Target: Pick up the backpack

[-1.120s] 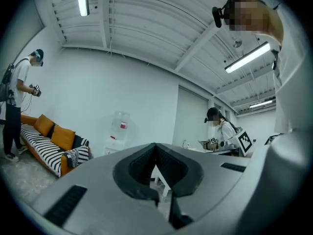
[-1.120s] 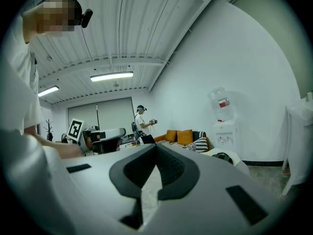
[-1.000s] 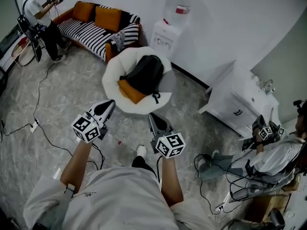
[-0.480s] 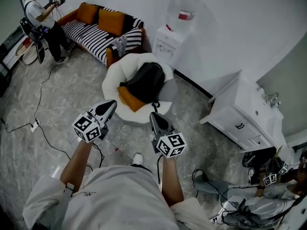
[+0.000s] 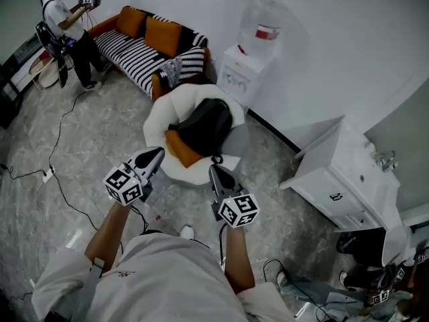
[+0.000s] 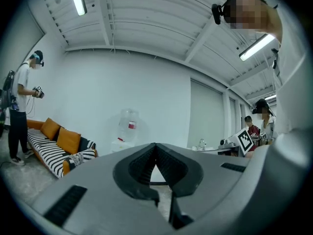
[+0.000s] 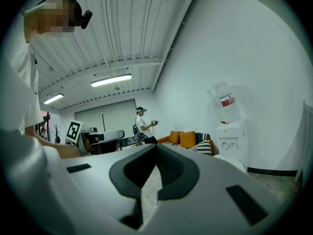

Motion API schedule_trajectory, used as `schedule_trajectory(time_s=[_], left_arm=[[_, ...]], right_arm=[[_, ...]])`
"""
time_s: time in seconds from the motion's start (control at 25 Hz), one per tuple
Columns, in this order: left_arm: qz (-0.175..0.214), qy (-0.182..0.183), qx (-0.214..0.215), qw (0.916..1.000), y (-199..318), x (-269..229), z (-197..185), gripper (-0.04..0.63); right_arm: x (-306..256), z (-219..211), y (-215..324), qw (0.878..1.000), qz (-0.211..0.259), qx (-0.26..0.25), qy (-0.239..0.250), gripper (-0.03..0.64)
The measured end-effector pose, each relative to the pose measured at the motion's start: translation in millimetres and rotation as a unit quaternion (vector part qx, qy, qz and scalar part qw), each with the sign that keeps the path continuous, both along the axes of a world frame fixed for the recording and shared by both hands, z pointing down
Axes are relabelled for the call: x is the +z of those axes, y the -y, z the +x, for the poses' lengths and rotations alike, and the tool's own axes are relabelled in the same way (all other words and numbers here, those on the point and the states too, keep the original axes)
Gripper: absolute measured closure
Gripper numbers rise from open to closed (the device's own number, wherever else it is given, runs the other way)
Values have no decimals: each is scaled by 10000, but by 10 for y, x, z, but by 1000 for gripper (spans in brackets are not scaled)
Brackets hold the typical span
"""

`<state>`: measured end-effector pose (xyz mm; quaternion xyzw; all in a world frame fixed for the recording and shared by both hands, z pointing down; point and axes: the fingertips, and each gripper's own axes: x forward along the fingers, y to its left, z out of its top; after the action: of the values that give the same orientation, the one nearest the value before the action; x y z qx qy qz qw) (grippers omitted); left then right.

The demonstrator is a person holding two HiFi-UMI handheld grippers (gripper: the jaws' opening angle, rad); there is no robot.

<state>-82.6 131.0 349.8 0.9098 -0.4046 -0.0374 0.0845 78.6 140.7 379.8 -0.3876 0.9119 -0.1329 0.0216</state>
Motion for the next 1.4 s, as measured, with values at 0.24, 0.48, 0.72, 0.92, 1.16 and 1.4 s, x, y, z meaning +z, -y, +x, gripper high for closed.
schedule_trajectory(time_s=[0.24,0.48,0.72,0.92,1.16,1.4], left_arm=[[-2,-79,-103,9999,250,-57,77,594],[-11,-84,-142,9999,307,3,99,594],[-12,3,-172,9999,275,65,16,594],[-13,-1,-95,10000,447,103,26,594],[-52,-41,84,9999,793,147,46,594],[-117,-61,303,9995,1246,193,71,594]], right_arm=[[-31,156,212,10000,0,-51,-37,611],[36,250,327,10000,-48,-48,-66,611],[137,81,293,9997,-56,-194,-128,611],[168,69,423,9998,-73,-141,-93,611],[184,86,731,9999,-110,29,-63,611],[185,101,1154,9997,-127,189,-53,611]])
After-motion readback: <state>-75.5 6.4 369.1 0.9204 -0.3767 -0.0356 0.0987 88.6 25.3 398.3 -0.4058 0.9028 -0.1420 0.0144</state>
